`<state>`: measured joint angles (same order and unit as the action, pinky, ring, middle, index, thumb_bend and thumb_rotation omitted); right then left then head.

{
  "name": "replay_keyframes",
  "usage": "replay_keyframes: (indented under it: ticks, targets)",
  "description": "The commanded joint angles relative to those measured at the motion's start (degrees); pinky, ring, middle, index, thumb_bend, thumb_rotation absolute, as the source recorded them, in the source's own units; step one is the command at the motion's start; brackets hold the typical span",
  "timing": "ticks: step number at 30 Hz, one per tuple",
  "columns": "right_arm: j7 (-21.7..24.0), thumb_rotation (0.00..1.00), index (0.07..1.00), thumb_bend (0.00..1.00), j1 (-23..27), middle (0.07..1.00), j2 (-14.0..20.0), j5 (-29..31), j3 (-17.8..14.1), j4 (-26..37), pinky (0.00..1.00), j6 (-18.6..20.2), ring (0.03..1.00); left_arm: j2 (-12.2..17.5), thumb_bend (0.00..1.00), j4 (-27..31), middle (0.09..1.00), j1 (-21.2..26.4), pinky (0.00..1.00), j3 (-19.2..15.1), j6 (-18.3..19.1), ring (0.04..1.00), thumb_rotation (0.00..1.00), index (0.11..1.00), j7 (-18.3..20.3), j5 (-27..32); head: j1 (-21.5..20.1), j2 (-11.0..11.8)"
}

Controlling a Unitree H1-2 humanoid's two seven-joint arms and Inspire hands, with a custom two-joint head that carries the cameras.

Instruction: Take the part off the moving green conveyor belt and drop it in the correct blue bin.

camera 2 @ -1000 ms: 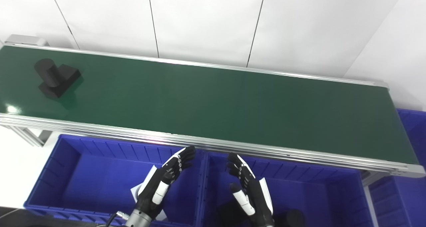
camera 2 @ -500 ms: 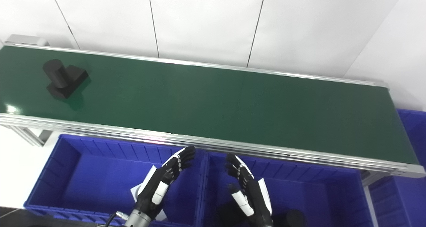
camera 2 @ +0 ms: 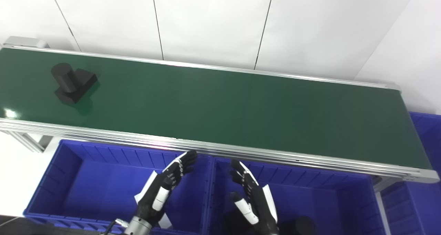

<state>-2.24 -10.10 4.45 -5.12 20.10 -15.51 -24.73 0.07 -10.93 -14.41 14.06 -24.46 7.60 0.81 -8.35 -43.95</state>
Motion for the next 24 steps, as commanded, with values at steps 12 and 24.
replay_keyframes:
  ticks: [12,24]
  targets:
    - [-1.92,0.88,0.891,0.77,1.21,0.890,-0.37,-0.15,0.40,0.73,0.80,-2.19,0.839,-0.54,0.81,1.20,0.910,0.60,0.89,-0.12,-2.41,0.911,0.98,0.882,1.59,0.64,4.27,1.21]
    - [-1.80,0.87,0.895,0.75,0.71,0.890,0.32,0.16,0.62,1.50,0.82,-2.19,0.840,-1.13,0.81,1.56,0.905,0.06,0.88,-0.35,-2.43,0.906,0.99,0.882,1.01,-0.84,5.60,1.37]
